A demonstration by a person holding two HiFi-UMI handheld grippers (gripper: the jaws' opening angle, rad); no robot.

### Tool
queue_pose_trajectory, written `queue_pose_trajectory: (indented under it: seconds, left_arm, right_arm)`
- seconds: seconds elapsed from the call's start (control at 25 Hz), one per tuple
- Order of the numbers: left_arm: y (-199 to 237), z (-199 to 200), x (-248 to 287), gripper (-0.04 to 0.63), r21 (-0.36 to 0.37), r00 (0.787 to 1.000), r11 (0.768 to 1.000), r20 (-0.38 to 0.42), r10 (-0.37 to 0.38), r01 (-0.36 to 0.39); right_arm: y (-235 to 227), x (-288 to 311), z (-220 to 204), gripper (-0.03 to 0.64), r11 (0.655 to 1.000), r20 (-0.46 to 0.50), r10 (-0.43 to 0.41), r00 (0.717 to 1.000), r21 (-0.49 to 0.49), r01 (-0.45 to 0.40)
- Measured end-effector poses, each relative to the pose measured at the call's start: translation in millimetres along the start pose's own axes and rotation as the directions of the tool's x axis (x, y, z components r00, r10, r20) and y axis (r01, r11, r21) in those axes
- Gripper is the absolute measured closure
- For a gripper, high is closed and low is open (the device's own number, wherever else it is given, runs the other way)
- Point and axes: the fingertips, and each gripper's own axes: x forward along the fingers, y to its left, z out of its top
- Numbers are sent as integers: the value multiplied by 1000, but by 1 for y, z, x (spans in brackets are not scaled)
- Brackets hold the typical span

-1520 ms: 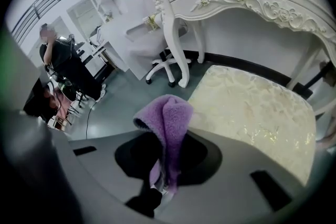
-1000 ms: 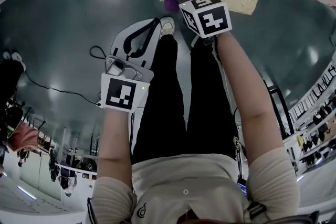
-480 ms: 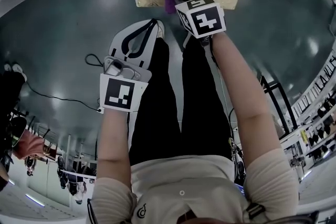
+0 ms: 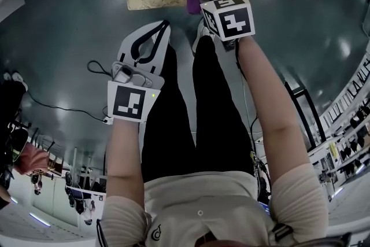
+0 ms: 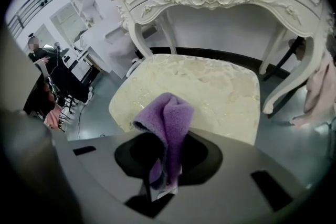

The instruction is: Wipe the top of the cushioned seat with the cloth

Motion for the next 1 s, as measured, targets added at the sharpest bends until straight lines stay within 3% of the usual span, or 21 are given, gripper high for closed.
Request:
queue_pose_trajectory:
  seconds: [0.16,0.68,0.84,1.0]
  left_arm:
    - [-14,7,19,582,-31,1000,999,21,19,-19]
    - [-66,22,72,582,-19,999,1000,36,2,-1]
    - [-74,22,85,582,-17,999,1000,42,6,-5]
    - [-81,30,93,583,-26,998,1000,63,11,-10]
  right_arm:
    - [-28,-12,-13,529,1000,-19,-11,1000,22,12]
    - [-98,-39,-44,529,998,-25,-32,999,47,33]
    - [-116,-42,-55,532,994,-31,-41,999,98,44]
    - [-132,-46,-63,538,991,-54,-84,995,98,89]
